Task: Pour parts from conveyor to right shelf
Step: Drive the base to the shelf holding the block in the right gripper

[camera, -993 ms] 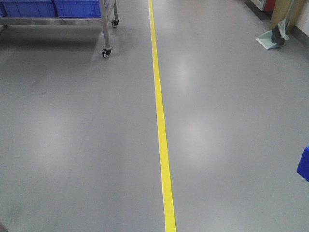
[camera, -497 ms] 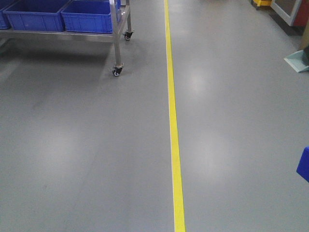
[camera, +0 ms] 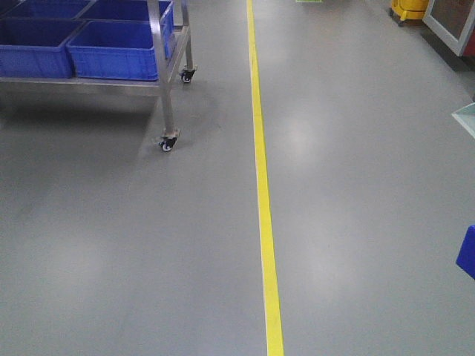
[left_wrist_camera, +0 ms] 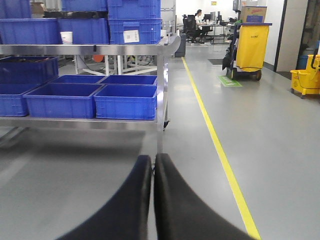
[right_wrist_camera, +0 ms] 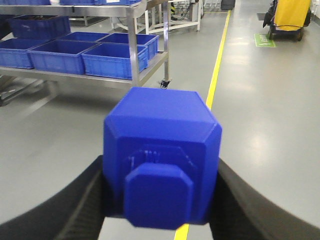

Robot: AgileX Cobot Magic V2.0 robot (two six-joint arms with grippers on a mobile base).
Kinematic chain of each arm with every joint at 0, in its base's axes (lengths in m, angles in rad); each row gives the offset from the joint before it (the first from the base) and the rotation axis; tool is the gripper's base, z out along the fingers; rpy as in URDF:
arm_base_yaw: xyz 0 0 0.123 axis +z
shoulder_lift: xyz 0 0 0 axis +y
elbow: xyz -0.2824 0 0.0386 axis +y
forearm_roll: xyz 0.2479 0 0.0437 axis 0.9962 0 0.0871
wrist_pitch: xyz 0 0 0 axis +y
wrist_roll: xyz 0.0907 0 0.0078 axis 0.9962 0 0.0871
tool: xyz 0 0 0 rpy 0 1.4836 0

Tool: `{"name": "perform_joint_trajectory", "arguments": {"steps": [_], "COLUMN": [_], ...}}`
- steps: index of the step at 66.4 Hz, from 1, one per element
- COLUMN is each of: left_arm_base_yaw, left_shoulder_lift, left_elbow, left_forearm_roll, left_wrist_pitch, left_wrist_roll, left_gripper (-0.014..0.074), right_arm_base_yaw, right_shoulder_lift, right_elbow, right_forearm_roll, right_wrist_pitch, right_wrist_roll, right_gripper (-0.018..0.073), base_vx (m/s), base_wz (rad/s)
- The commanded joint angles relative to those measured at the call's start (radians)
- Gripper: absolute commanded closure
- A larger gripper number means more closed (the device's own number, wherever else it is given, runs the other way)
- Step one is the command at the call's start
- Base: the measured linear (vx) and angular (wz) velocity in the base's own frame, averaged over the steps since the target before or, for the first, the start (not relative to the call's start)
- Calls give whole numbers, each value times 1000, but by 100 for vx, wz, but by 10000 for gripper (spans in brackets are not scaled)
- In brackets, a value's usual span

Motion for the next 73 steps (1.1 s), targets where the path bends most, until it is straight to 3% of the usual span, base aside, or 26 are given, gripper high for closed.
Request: {"name": "perform_joint_trajectory", "arguments": {"steps": [1,73], "left_arm_base_yaw": [-5,-5], "left_shoulder_lift": [-13,-13], "left_elbow": [-19,-19], "left_forearm_roll": [-6,-6], "left_wrist_pitch": [-73,-73], "left_wrist_roll": [-8,-8], "left_gripper": [603,603], "right_arm_base_yaw": [-1,-1], "right_shoulder_lift": [14,14], "right_elbow": [-28,-28], "right_forearm_roll": [-16,-16], "right_wrist_pitch": [-85,-86], "right_wrist_roll": [-9,-9], "right_gripper": [564,564], "base_vx": [69,64], "base_wz": [-12,5]}}
